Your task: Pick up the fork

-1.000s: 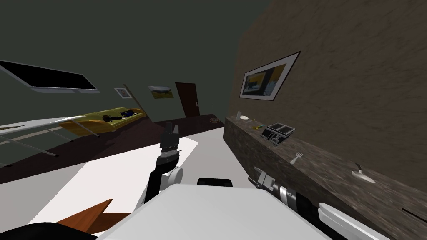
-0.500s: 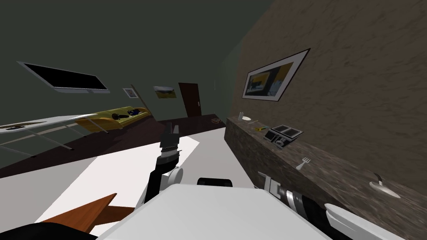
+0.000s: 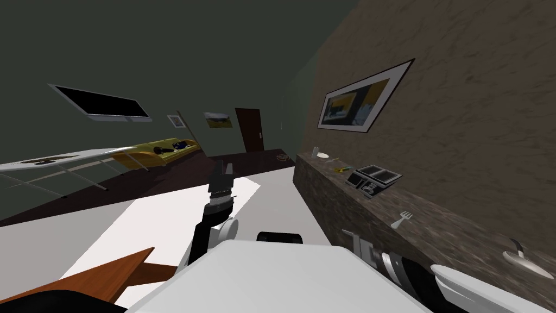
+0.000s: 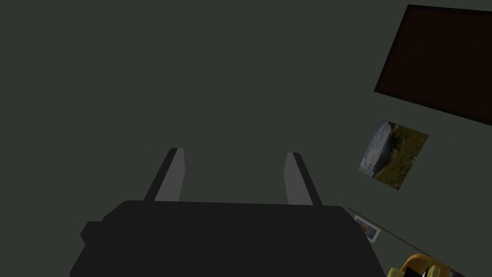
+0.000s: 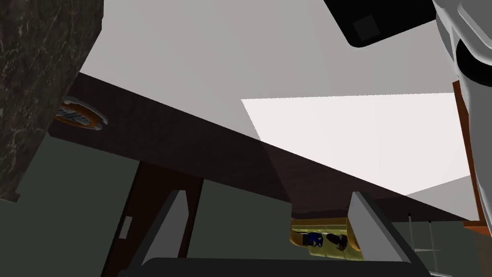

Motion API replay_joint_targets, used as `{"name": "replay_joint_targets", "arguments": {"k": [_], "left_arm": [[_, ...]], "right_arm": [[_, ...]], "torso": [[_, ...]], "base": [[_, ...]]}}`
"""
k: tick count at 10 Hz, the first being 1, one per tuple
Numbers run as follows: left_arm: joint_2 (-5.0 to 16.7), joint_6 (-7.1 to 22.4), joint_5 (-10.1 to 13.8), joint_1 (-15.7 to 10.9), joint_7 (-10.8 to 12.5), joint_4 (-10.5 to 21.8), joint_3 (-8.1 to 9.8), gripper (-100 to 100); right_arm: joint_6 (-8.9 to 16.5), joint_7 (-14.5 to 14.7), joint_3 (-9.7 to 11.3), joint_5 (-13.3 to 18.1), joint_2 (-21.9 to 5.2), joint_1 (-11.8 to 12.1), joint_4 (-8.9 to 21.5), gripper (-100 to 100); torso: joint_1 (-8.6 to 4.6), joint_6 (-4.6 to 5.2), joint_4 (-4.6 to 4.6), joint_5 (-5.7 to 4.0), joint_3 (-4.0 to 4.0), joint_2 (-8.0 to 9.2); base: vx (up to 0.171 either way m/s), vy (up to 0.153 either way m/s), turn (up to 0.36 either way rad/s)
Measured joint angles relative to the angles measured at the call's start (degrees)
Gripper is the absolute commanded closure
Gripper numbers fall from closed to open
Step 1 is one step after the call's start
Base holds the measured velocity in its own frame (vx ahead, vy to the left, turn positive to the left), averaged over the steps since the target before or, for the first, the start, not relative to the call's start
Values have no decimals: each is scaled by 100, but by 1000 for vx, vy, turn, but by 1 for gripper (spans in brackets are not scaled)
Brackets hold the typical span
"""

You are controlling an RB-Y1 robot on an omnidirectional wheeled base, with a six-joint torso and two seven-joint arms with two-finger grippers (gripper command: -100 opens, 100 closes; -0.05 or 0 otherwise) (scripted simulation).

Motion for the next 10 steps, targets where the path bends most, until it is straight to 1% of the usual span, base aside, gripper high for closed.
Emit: {"name": "replay_joint_targets", "arguments": {"k": [1, 2, 3, 4, 6, 7, 8, 9, 10], "left_arm": [[0, 0, 0, 1, 0, 0, 0, 0], [0, 0, 0, 0, 0, 0, 0, 0], [0, 0, 0, 1, 0, 0, 1, 0], [0, 0, 0, 1, 0, 0, 0, 0], [0, 0, 0, 1, 0, 0, 0, 0], [1, 0, 0, 0, 0, 0, 1, 0], [1, 0, 0, 1, 0, 0, 1, 0], [1, 0, 0, 1, 0, 0, 1, 0], [1, 0, 0, 1, 0, 0, 1, 0]], "right_arm": [[0, 63, -11, 14, -177, 76, 23, -100], [-20, 112, 104, 52, -369, 19, 142, -100], [-37, 179, 97, 69, -538, 98, 185, -100], [-49, 205, 97, 71, -669, 106, 204, -100], [-95, 285, 173, 102, -1050, 131, 348, -100], [-117, 406, 79, 70, -1268, 335, 400, -100], [-121, 420, 273, 158, -1415, 163, 488, -100], [-114, 493, 306, 167, -1606, 246, 553, -100], [-120, 552, 320, 167, -1783, 271, 601, -100]], "torso": [[-2, 3, 0, -1, -1, -2], [-12, 1, -2, -3, -5, -9], [-13, 3, -2, -4, -5, -9], [1, 3, -1, -2, -2, -3], [-5, 3, -1, -2, -3, -6], [-19, 2, -2, -4, -4, -7], [-23, 3, -2, -8, -5, -9], [-28, 1, -3, -7, -8, -13], [-20, 3, -3, -7, -8, -14]], "base": [[47, -86, 94], [42, -88, 80], [18, -43, 11], [27, -59, 116], [33, -92, 94], [39, -118, 61], [50, -127, 124], [49, -107, 65], [53, -118, 102]]}}
